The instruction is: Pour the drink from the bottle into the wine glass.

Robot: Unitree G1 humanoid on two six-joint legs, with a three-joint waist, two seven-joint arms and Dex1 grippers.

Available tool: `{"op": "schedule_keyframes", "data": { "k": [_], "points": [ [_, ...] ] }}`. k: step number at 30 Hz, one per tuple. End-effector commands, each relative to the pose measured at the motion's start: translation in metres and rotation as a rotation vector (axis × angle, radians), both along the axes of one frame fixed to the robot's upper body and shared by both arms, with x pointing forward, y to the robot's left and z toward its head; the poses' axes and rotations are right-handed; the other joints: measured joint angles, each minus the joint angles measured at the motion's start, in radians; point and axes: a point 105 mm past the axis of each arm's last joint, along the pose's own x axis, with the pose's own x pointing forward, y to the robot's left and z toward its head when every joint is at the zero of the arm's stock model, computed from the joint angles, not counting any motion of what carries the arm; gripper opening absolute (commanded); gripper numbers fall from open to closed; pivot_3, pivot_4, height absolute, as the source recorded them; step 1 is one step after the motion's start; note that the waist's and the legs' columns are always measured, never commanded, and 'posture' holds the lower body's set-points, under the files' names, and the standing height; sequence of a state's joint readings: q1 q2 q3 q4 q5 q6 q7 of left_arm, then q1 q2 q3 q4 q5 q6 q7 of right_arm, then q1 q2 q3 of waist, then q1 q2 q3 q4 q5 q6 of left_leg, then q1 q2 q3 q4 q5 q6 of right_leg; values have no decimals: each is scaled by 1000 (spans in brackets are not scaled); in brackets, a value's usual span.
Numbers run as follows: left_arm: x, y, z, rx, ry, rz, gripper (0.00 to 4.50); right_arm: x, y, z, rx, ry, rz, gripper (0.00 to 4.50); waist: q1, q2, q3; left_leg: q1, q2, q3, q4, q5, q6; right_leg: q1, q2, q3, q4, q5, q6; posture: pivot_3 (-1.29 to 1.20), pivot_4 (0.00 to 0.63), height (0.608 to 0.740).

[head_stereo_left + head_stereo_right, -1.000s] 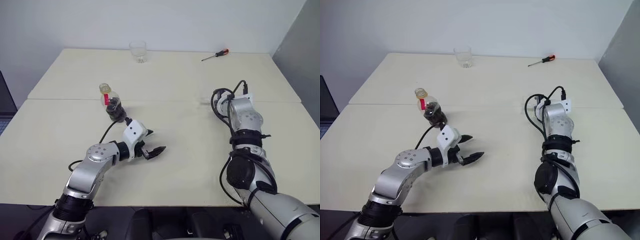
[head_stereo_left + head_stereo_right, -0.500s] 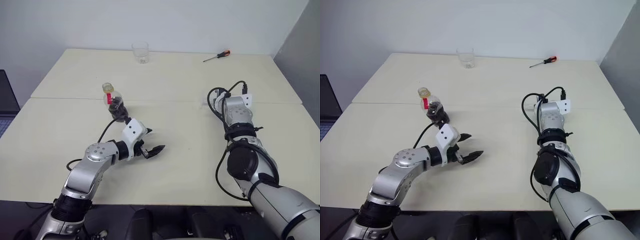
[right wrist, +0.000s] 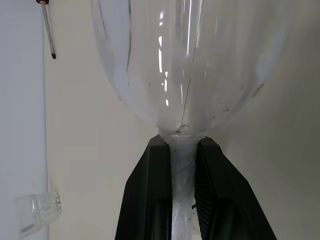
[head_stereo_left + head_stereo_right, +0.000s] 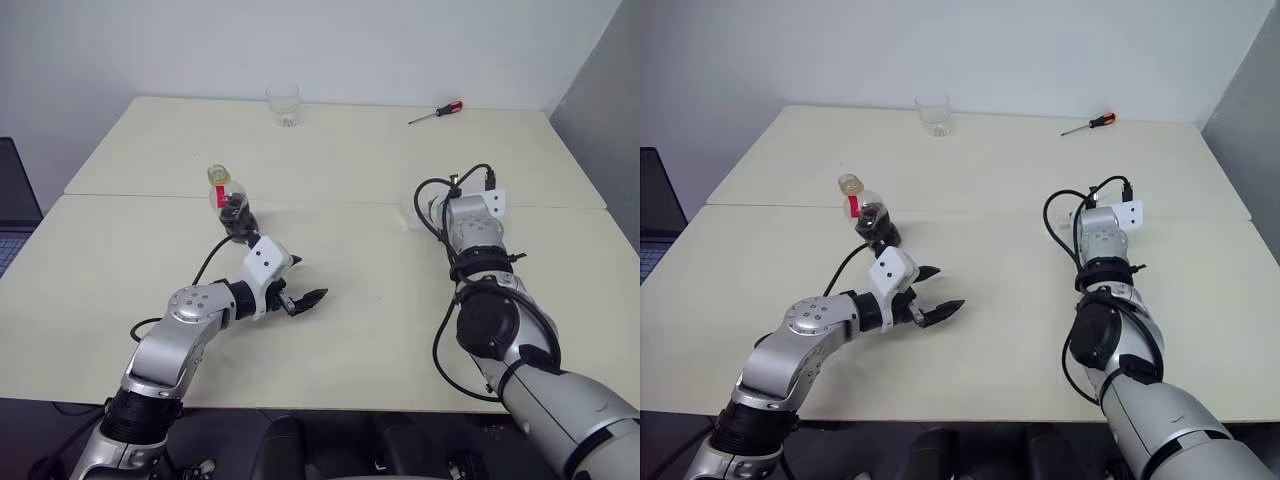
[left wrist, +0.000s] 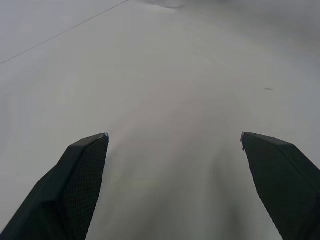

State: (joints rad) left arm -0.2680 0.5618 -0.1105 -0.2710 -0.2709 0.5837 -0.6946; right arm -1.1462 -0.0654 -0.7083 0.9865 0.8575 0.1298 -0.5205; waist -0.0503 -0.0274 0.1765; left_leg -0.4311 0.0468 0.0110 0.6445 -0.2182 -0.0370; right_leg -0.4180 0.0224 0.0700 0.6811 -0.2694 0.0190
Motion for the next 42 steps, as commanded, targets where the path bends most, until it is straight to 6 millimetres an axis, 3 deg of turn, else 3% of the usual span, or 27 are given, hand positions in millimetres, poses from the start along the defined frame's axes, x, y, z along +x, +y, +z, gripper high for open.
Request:
{"op": "schedule_keyframes", "data": {
  "k": [1,3,6,12,17,20,23,27,32,38,42],
  "points": [
    [4,2,23,-42,-97,33,4500,0,-18,24,-179,-120,16,292,3,0,0,0,0,0,0,0,0,0,0,0,0,0,0,0,150,740],
    [5,4,26,-63,-101,48,4500,-1,-16,38,-284,-201,63,288,3,0,0,-1,0,0,0,0,0,-1,-1,0,0,0,0,0,150,740],
    [5,4,25,-60,-104,52,4500,-12,14,72,-601,-423,247,279,2,1,0,-2,0,0,-1,0,0,-2,-2,0,0,0,0,0,150,740],
    [-1,-1,19,-76,-59,26,4500,-35,70,87,-960,-634,424,270,-11,1,0,-1,1,0,-2,0,0,-4,-2,0,1,0,0,0,150,740],
    [-14,-3,14,-131,46,-9,4500,-38,110,91,-1005,-747,493,270,-8,1,0,-1,1,-1,-3,0,0,-4,1,0,2,0,0,0,150,740],
    [-20,0,27,-271,105,-20,4500,-40,133,89,-1003,-788,551,270,-6,1,0,-1,1,-1,-1,0,0,-3,1,-1,2,0,0,0,150,740],
    [-25,10,33,-287,108,-13,4500,-43,149,88,-1014,-827,598,270,-6,1,0,-1,1,-2,0,0,0,-3,0,-1,3,0,0,0,150,740],
    [-27,24,39,-263,70,27,4500,-45,162,77,-983,-845,650,270,-6,1,0,-1,1,-2,0,0,0,-3,-3,-1,2,0,0,0,150,740],
    [-31,36,66,-217,18,0,4500,-46,167,48,-927,-819,692,270,-4,0,0,-1,1,-3,0,0,0,-2,-4,-2,2,0,0,0,150,740],
    [-30,70,103,-143,-7,27,4500,-47,167,42,-940,-825,699,270,-7,0,1,-1,0,-4,0,0,0,-2,-3,-5,2,0,0,0,150,740],
    [-38,93,115,-98,25,38,4500,-45,166,39,-956,-820,695,269,-11,0,1,-1,0,-5,-1,0,0,-3,-1,-4,2,0,0,0,150,740]
  ]
}}
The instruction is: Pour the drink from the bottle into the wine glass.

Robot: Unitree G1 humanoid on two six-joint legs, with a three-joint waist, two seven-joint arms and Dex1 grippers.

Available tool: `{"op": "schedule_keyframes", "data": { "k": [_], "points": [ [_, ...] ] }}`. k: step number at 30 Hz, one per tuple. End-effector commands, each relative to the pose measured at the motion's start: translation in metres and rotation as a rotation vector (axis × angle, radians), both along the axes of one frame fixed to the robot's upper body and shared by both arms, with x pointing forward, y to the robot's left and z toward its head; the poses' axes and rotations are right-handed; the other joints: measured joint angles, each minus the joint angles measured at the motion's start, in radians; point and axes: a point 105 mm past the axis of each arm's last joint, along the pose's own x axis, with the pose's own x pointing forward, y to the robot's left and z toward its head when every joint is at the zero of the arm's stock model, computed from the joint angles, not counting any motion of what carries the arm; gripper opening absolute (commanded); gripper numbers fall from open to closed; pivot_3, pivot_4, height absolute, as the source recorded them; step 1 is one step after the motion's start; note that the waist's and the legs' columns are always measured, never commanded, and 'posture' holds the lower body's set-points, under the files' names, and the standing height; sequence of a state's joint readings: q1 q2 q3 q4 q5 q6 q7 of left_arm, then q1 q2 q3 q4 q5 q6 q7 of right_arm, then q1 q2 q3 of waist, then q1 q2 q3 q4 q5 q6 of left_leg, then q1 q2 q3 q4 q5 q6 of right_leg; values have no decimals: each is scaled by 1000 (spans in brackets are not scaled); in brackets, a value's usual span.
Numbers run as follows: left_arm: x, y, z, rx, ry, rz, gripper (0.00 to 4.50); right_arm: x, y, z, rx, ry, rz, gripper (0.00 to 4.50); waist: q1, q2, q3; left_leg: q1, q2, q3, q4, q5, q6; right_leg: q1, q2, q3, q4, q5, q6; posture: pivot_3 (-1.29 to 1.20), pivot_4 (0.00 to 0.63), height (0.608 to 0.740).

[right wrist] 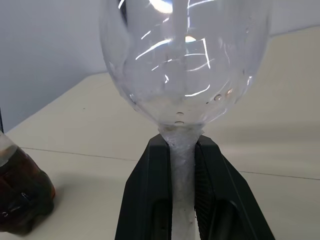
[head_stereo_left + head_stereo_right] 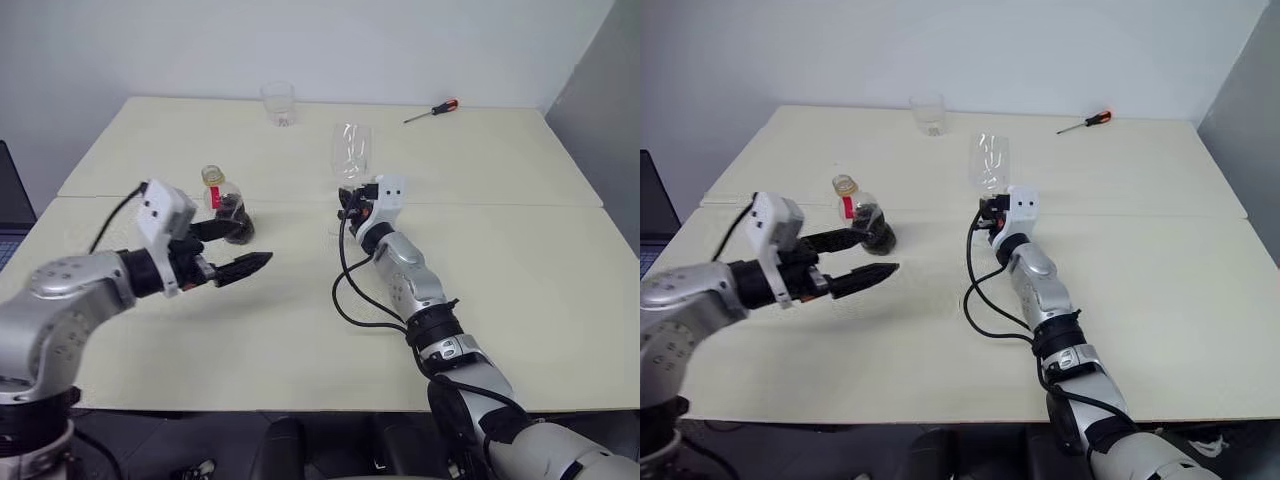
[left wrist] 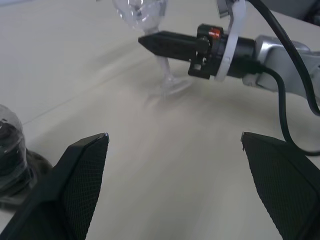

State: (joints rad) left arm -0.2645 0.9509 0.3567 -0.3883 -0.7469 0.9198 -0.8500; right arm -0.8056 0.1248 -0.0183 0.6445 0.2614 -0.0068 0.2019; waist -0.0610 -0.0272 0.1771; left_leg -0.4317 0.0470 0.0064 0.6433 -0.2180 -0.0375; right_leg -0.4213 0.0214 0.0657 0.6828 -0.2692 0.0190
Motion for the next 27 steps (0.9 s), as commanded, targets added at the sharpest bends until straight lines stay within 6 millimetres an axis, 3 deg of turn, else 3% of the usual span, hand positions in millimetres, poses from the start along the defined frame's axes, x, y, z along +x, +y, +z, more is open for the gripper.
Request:
{"op": "schedule_keyframes", "data": {
  "k": [1,10,13,19,27],
  "points": [
    [-5,12,16,-7,-16,4,4500,0,4,17,18,-73,4,269,0,0,0,0,0,0,0,0,0,0,0,0,0,0,0,0,150,740],
    [-7,3,5,-13,34,-21,4500,16,-6,-11,-109,17,-144,269,1,0,0,0,0,-1,1,0,0,1,-1,0,1,0,0,0,150,740],
    [-4,5,5,-3,29,-13,4500,13,-6,-15,-106,13,-131,269,4,0,0,1,0,0,1,0,0,1,0,0,1,0,0,0,150,740],
    [5,15,9,14,-2,25,4500,5,-29,-32,-132,14,-170,269,7,-2,-1,1,0,-1,1,0,0,2,-1,0,1,0,0,0,150,740],
    [11,14,10,22,-10,15,4500,-19,-49,-42,-193,-24,-163,258,11,-3,-2,1,0,0,2,0,0,3,-3,0,1,0,0,0,150,740]
  ]
}}
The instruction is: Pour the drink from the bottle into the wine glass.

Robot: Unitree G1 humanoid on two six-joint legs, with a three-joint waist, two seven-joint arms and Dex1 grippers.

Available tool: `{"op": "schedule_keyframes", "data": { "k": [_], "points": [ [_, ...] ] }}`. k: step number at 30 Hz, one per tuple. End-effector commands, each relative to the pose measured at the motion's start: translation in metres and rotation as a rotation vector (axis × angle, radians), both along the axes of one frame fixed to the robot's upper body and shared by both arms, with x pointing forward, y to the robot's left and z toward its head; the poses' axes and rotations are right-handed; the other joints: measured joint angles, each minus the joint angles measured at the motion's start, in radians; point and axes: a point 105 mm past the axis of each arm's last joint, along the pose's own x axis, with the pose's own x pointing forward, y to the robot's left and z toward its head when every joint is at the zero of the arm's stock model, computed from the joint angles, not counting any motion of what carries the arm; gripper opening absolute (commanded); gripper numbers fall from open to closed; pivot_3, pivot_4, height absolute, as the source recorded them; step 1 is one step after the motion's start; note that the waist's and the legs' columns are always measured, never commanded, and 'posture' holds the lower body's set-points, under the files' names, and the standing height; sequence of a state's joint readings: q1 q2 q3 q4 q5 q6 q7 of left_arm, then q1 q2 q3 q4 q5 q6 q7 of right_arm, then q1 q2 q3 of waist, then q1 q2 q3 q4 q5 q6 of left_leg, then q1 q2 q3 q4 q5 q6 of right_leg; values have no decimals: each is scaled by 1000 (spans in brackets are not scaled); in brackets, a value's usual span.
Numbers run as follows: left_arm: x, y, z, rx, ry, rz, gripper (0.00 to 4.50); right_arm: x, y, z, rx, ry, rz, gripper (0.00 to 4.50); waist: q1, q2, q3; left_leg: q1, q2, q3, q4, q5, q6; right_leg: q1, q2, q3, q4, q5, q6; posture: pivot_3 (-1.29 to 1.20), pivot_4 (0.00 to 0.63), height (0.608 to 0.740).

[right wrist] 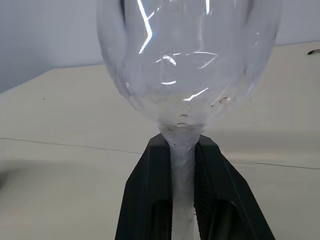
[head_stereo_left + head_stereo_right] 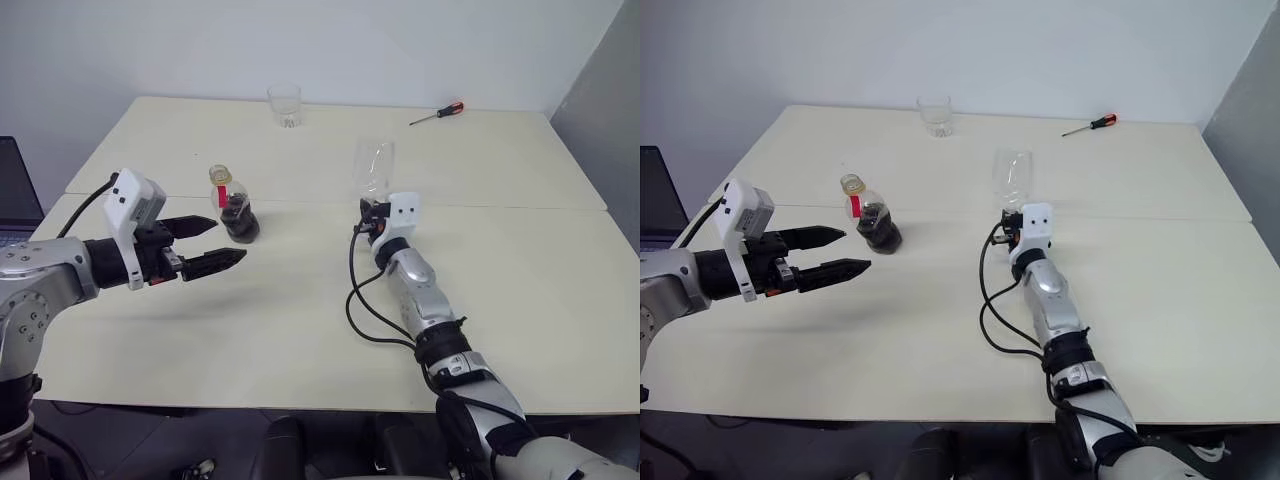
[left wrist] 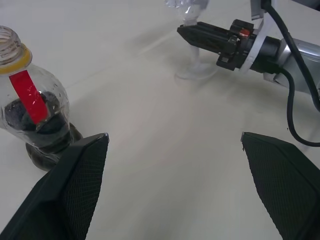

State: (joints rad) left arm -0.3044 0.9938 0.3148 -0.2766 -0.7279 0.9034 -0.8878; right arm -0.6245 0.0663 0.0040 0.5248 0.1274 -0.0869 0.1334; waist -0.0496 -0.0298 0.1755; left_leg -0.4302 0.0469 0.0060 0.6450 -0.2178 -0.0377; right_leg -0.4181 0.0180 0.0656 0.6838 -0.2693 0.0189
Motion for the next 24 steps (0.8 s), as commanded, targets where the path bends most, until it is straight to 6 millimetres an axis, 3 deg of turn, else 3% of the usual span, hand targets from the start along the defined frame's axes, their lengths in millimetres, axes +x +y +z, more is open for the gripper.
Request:
{"op": "schedule_keyframes", "data": {
  "k": [1,16,19,24],
  "points": [
    [1,1,12,19,-56,-10,4500,-9,-5,-13,-67,25,11,257,0,0,0,0,0,0,0,0,0,0,0,0,0,0,0,0,150,740],
    [4,4,12,30,-61,-7,4500,-31,10,-23,-179,32,181,242,-2,-1,-1,6,0,2,0,0,0,0,5,3,5,-1,1,0,150,740],
    [4,6,13,27,-61,-3,4500,-30,12,-17,-171,26,196,239,-4,-1,-1,6,0,2,0,0,0,0,5,3,6,-1,0,0,150,740],
    [6,25,16,40,-61,51,4500,-26,28,20,-138,-51,237,236,-10,-1,0,7,0,3,0,0,0,-1,5,4,8,-1,0,0,150,740]
  ]
}}
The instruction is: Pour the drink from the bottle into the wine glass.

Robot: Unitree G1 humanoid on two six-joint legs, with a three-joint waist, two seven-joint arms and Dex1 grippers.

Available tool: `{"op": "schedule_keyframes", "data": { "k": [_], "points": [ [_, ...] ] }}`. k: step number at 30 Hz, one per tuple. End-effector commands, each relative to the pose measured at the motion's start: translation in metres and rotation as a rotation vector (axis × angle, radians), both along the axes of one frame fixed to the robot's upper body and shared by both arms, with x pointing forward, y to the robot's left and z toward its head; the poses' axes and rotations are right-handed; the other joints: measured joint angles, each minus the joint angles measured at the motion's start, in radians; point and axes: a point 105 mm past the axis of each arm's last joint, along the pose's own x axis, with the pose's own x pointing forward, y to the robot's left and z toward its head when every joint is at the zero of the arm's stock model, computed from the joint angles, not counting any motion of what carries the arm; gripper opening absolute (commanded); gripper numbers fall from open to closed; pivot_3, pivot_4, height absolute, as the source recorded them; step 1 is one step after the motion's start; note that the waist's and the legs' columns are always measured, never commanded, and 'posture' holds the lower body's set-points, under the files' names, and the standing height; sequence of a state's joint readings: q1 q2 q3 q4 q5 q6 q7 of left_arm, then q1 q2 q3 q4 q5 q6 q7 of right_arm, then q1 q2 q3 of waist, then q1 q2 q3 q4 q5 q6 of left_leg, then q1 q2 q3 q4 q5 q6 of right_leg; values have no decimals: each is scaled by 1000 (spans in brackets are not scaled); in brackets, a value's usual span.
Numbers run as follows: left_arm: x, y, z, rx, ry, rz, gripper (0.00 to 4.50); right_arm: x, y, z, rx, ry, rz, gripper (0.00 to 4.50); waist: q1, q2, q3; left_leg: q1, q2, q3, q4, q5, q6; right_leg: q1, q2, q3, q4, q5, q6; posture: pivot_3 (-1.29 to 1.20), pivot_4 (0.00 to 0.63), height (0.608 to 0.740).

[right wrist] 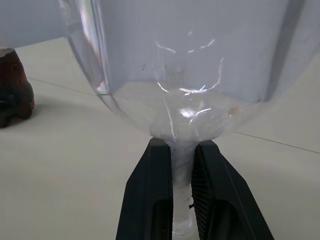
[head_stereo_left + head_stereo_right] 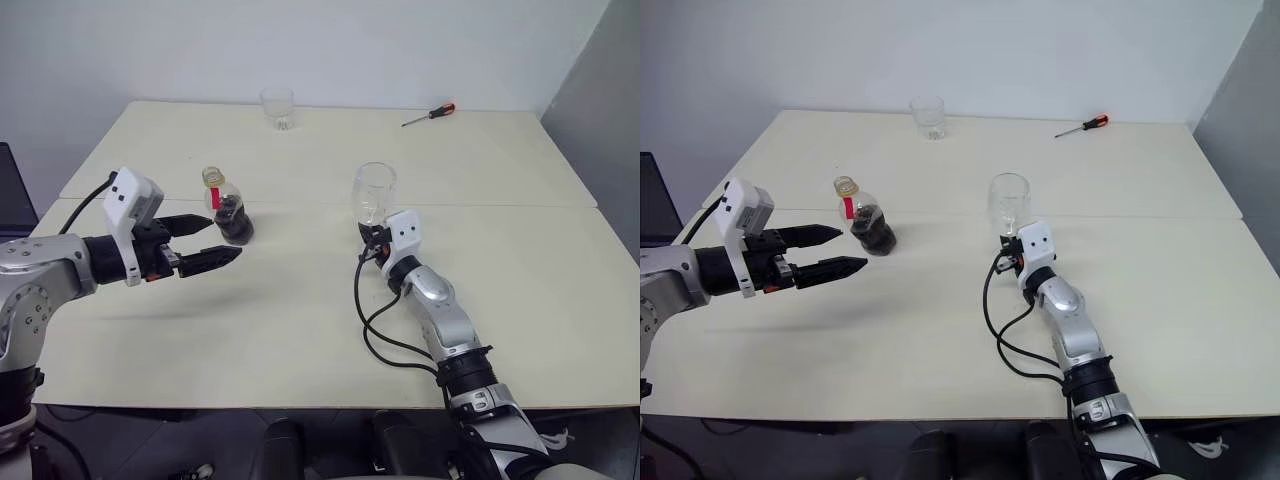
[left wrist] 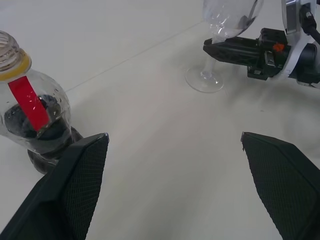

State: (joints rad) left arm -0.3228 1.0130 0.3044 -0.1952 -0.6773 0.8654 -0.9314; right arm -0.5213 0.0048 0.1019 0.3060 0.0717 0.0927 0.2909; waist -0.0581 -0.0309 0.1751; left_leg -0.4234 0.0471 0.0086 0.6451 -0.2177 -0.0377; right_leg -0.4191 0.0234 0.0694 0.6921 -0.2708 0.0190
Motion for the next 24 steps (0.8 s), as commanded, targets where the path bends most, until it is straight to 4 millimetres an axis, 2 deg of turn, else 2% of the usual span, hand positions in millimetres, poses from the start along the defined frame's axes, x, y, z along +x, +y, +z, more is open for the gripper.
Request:
{"op": "schedule_keyframes", "data": {
  "k": [1,9,12,15,18,21,24],
  "points": [
    [-1,10,16,26,-63,17,4500,-2,15,30,36,-70,57,236,-2,0,0,0,0,0,0,0,0,-1,0,1,1,0,0,0,150,740],
    [-4,1,9,5,-56,1,4500,-12,39,42,54,-127,143,235,0,0,0,-1,0,0,-1,0,0,-2,0,0,3,-2,-4,0,150,740],
    [-4,1,9,5,-56,3,4500,-15,47,41,45,-137,172,235,0,0,1,-1,0,0,-1,0,0,-2,0,0,4,-2,-4,0,150,740],
    [-5,1,9,6,-57,6,4500,-14,53,29,3,-128,176,235,0,0,1,-1,0,0,0,0,0,-2,0,-1,4,-2,-4,0,150,740],
    [-5,3,8,10,-57,13,4500,-10,53,22,-33,-119,163,235,0,0,1,-1,0,0,0,0,0,-2,0,-1,4,-2,-4,0,150,740],
    [-6,3,8,13,-57,17,4500,1,43,9,-69,-70,96,235,0,0,1,-1,0,0,0,0,0,-2,0,-1,4,-2,-4,0,150,740],
    [-7,4,7,15,-56,19,4500,4,40,7,-60,-59,86,235,0,-1,0,0,0,0,0,0,0,-2,0,0,5,-2,-4,0,150,740]
  ]
}}
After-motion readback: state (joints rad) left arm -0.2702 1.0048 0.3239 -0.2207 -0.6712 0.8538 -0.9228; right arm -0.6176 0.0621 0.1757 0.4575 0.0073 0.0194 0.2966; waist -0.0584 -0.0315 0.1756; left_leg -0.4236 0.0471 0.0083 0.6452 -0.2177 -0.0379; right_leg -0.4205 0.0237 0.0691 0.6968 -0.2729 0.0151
